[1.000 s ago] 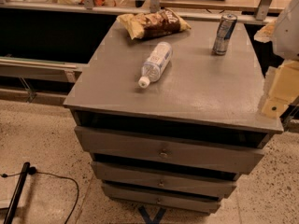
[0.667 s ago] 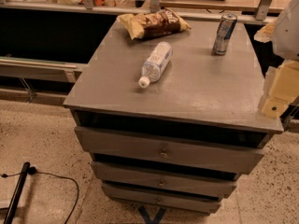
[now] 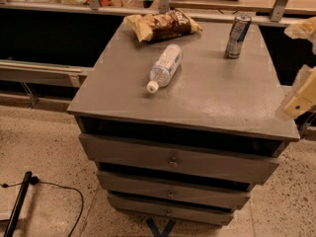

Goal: Knock redbull can over

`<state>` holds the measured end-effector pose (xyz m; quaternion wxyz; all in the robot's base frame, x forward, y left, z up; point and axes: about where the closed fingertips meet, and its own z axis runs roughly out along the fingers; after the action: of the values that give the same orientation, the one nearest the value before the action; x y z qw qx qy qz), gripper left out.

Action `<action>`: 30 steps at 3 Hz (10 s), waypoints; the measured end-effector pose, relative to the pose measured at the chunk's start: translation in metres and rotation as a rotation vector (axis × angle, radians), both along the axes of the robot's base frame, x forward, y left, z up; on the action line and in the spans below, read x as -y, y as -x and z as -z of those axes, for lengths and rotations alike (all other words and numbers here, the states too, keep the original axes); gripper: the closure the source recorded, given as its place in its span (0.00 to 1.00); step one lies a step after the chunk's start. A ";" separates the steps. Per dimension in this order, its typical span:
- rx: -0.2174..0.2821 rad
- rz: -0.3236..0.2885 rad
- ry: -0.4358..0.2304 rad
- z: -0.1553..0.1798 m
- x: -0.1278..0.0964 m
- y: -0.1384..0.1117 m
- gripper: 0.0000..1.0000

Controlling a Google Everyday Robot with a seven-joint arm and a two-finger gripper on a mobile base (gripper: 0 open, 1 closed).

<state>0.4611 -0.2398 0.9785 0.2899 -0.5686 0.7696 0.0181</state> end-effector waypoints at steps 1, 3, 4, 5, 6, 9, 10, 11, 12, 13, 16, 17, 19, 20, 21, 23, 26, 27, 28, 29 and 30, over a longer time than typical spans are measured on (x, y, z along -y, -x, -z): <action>0.124 0.033 -0.257 0.002 0.023 -0.019 0.00; 0.155 0.239 -0.514 0.012 0.032 -0.042 0.00; 0.173 0.337 -0.582 0.038 0.042 -0.058 0.00; 0.223 0.376 -0.648 0.050 0.050 -0.088 0.00; 0.277 0.412 -0.655 0.043 0.060 -0.118 0.00; 0.274 0.454 -0.783 0.059 0.047 -0.149 0.00; 0.325 0.492 -0.809 0.077 0.043 -0.187 0.00; 0.386 0.510 -0.819 0.088 0.044 -0.223 0.00; 0.445 0.511 -0.826 0.089 0.048 -0.253 0.00; 0.483 0.486 -0.820 0.087 0.050 -0.283 0.00; 0.485 0.449 -0.819 0.098 0.046 -0.342 0.13; 0.476 0.434 -0.834 0.098 0.042 -0.340 0.35; 0.523 0.376 -0.803 0.061 0.053 -0.308 0.90; 0.517 0.299 -0.715 0.012 0.057 -0.289 1.00; 0.500 0.094 -0.396 -0.016 0.050 -0.254 1.00; 0.420 -0.306 -0.049 0.035 0.016 -0.187 1.00; 0.733 -0.572 0.212 0.076 -0.033 -0.199 1.00; 0.715 -0.587 0.267 0.091 -0.041 -0.201 1.00; 0.693 -0.571 0.308 0.104 -0.042 -0.206 1.00; 0.706 -0.531 0.330 0.110 -0.044 -0.212 0.84; 0.729 -0.491 0.339 0.110 -0.043 -0.221 0.53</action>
Offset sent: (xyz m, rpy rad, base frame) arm 0.0412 -0.0306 0.0099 0.6278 -0.1714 -0.1829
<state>0.6817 -0.1968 0.8690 0.4313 -0.7425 0.4525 -0.2407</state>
